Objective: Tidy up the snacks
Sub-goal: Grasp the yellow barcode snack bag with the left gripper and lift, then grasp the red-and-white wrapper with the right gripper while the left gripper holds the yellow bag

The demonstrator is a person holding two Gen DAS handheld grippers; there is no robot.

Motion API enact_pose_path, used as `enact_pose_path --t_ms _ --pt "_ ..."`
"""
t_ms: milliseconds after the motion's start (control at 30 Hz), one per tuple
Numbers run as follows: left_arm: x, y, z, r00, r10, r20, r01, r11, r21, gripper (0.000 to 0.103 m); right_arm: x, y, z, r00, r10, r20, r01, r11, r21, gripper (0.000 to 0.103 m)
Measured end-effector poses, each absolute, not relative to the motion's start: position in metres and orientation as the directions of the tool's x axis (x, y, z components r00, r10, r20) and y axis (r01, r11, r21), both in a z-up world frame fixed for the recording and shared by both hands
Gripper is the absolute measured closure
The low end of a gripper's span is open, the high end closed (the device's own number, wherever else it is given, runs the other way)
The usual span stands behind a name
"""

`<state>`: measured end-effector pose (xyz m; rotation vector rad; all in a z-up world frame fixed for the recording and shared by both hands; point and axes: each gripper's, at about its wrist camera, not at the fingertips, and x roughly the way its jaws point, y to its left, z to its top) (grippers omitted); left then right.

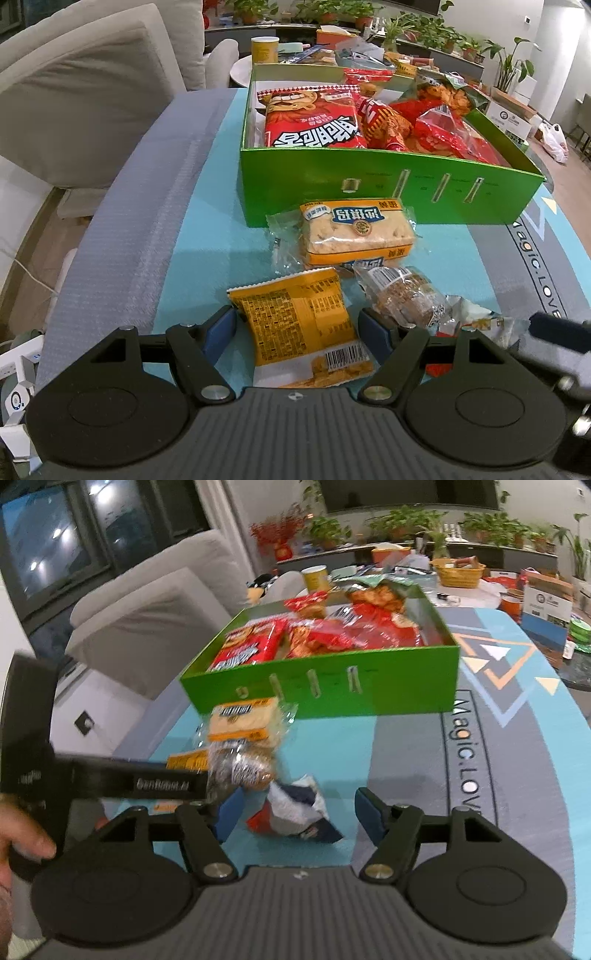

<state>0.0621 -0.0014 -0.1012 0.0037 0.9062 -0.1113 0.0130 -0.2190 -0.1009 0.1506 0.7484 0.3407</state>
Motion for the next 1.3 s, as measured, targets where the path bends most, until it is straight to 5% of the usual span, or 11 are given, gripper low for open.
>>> enact_pose_path --t_ms 167,467,667,867,933,967,1167,1267,1300 --pt "0.059 -0.004 -0.104 0.630 -0.079 -0.773 0.107 0.994 -0.014 0.034 0.013 -0.207 -0.107 0.670 0.353 -0.653 -0.269 0.935 0.230 0.041" --pt "0.051 0.008 -0.102 0.640 -0.100 -0.762 0.118 0.992 -0.030 0.051 0.016 -0.199 -0.117 0.675 0.301 -0.673 -0.260 0.951 0.165 0.041" --pt "0.048 0.012 -0.101 0.637 -0.104 -0.764 0.121 0.992 -0.034 0.050 0.017 -0.196 -0.120 0.683 0.270 -0.679 -0.252 0.959 0.127 0.042" --pt "0.048 0.010 -0.103 0.633 -0.096 -0.768 0.124 0.992 -0.021 0.037 0.016 -0.198 -0.118 0.685 0.264 -0.680 -0.234 0.962 0.138 0.043" --pt "0.048 0.007 -0.105 0.645 -0.083 -0.760 0.131 0.991 0.003 0.039 0.016 -0.199 -0.116 0.687 0.263 -0.677 -0.228 0.963 0.142 0.045" --pt "0.047 0.008 -0.105 0.653 -0.082 -0.753 0.132 0.991 0.006 0.051 0.016 -0.199 -0.115 0.690 0.263 -0.674 -0.226 0.963 0.144 0.045" --pt "0.045 0.016 -0.096 0.657 -0.122 -0.744 0.134 0.990 -0.044 0.054 0.016 -0.206 -0.103 0.710 0.273 -0.649 -0.211 0.962 0.174 0.047" --pt "0.043 0.018 -0.085 0.686 -0.114 -0.719 0.130 0.991 -0.033 0.054 0.016 -0.209 -0.097 0.718 0.286 -0.634 -0.208 0.958 0.196 0.053" --pt "0.042 0.019 -0.081 0.693 -0.118 -0.711 0.130 0.991 -0.037 0.054 0.016 -0.210 -0.095 0.719 0.291 -0.631 -0.211 0.957 0.202 0.065"
